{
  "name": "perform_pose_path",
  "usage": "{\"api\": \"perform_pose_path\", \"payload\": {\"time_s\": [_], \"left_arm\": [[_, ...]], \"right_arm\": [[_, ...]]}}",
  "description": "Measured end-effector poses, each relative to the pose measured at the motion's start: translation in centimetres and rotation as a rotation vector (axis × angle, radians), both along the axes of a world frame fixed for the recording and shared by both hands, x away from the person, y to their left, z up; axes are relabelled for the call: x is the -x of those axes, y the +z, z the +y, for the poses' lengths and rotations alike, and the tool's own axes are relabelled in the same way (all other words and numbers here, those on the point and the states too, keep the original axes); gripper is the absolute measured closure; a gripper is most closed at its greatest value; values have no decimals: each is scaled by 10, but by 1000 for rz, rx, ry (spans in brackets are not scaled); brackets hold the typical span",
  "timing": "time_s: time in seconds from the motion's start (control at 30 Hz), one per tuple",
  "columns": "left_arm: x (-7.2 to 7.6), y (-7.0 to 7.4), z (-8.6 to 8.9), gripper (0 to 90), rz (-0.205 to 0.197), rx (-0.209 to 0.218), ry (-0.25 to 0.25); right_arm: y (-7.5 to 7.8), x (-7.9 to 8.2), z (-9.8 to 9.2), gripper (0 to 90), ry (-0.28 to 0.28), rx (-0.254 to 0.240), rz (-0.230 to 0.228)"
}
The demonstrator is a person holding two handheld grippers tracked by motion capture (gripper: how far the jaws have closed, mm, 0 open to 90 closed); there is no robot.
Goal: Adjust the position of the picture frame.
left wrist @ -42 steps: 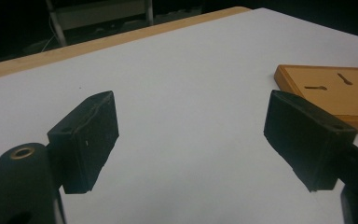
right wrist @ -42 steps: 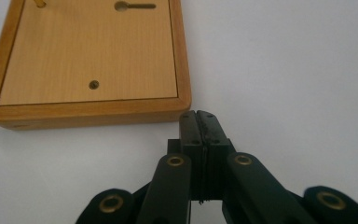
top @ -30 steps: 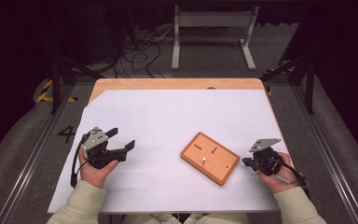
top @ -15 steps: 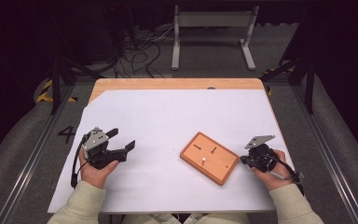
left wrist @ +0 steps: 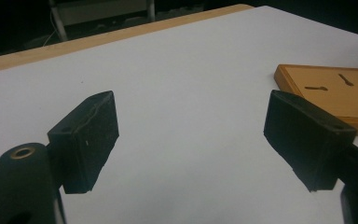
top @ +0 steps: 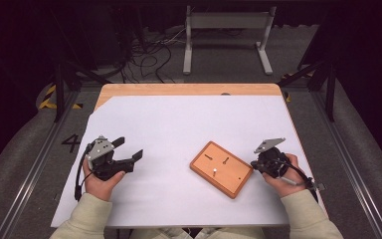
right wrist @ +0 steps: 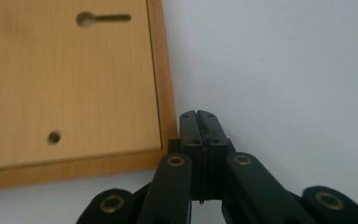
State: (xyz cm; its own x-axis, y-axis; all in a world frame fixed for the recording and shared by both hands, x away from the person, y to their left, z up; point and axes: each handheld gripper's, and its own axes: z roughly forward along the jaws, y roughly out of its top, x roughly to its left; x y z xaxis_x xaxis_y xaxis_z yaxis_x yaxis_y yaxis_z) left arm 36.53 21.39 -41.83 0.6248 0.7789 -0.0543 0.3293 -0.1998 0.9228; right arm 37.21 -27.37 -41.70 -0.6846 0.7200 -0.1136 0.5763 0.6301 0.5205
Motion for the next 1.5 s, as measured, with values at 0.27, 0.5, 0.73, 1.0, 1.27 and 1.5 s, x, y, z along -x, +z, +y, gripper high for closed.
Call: {"api": "perform_pose_path", "payload": {"time_s": [0.27, 0.5, 0.73, 1.0, 1.27, 1.5], "left_arm": [[-1, 0, -3, 180, 0, -4, -6], [-2, -1, -4, 180, 9, -8, -9], [-3, -3, -8, 183, 17, -21, -13], [-3, -4, -8, 184, 22, -22, -17], [-4, -5, -10, 184, 24, -25, -22], [-4, -6, -10, 191, 28, -28, -32]], "right_arm": [[-1, 10, -1, 900, 24, 70, 143], [-7, 3, 7, 900, 38, 59, 140], [-9, -15, 23, 900, 42, 57, 107], [-11, -37, 45, 900, 67, 39, 91], [-13, -58, 75, 900, 114, 34, 58], [-13, -62, 83, 900, 120, 22, 37]]}}
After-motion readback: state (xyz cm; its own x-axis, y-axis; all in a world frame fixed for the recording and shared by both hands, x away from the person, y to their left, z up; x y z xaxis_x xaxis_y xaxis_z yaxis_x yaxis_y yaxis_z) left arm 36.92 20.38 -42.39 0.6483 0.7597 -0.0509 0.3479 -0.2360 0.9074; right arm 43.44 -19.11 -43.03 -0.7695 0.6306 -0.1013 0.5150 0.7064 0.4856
